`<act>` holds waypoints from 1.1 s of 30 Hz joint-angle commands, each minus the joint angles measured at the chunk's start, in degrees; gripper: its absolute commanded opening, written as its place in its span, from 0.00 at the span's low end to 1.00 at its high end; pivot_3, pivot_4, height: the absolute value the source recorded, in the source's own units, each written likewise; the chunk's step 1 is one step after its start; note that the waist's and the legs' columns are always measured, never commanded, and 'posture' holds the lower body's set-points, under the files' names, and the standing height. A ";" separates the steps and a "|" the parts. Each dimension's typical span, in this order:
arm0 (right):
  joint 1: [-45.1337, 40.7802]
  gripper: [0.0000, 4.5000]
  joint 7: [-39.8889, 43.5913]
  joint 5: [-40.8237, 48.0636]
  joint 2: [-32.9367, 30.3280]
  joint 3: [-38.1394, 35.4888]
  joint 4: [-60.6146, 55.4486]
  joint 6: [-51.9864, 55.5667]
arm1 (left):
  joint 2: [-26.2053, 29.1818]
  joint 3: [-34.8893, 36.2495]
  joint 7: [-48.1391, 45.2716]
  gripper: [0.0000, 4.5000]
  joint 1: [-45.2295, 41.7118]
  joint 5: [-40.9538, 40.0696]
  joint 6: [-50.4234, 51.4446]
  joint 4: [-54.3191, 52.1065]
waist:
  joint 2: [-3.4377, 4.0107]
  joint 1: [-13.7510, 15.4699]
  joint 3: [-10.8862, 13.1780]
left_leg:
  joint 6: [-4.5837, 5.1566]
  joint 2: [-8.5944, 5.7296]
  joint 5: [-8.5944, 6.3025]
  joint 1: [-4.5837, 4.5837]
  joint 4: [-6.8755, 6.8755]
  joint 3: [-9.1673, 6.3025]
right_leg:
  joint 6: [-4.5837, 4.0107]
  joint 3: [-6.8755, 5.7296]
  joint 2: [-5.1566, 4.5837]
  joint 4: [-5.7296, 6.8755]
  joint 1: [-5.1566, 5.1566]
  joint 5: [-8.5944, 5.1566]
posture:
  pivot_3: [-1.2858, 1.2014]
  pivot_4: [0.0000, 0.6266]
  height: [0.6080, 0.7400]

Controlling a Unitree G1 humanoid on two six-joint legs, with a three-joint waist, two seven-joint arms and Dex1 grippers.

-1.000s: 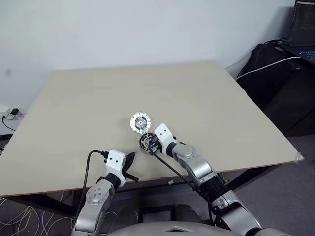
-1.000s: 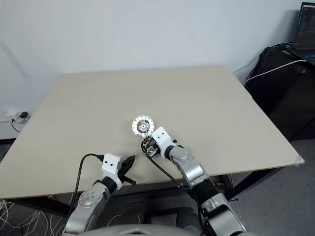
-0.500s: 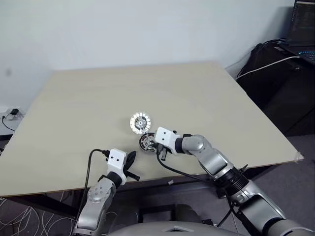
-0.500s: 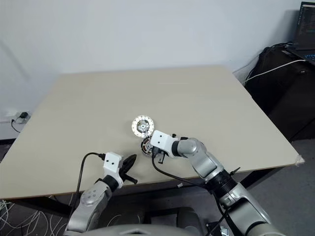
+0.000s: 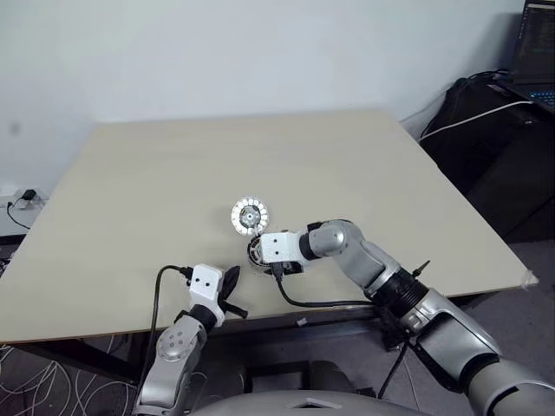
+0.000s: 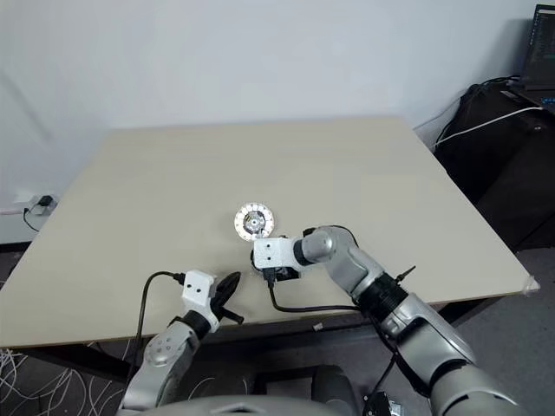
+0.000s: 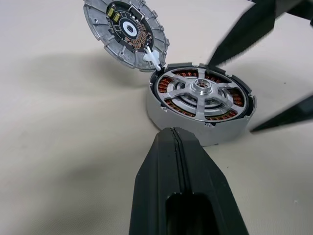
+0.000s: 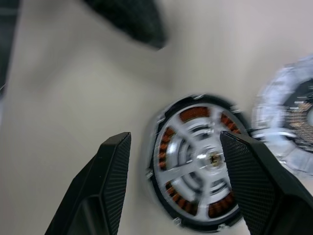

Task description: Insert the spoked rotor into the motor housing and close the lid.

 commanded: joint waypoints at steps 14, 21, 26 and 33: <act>-4.57 0.70 8.77 -2.63 -0.01 0.07 6.19 -1.99 | -1.28 0.25 0.35 0.00 -0.64 -0.43 -3.31 1.51 | -0.02 0.03 -0.02 | -0.04 0.00 0.02 0.00 0.02 -0.01 | -0.03 -0.02 0.00 0.01 0.00 0.05 | 0.52 0.00 1.00; -5.31 0.70 9.53 -3.34 -0.38 -0.36 7.17 -2.81 | -1.44 0.32 0.11 0.00 -0.90 -0.49 -3.39 1.92 | -0.01 0.01 -0.02 | -0.06 0.00 0.03 0.01 0.04 0.00 | -0.06 -0.01 0.01 0.02 0.00 0.07 | 0.52 0.00 1.00; -5.90 0.70 9.48 -3.63 0.16 -0.62 8.44 -3.33 | -1.58 0.33 0.15 0.00 -0.85 -0.53 -3.38 1.92 | -0.01 0.00 -0.02 | -0.06 0.00 0.03 0.01 0.05 0.00 | -0.06 -0.01 0.01 0.02 0.00 0.08 | 0.52 0.00 1.00; -6.78 0.66 9.81 -4.75 1.39 0.20 11.11 -4.01 | -1.83 0.39 0.60 0.00 -0.39 -0.45 -3.20 1.11 | 0.00 -0.01 -0.03 | -0.07 0.01 0.04 0.01 0.05 -0.01 | -0.08 -0.01 0.03 0.03 0.00 0.10 | 0.52 0.00 1.00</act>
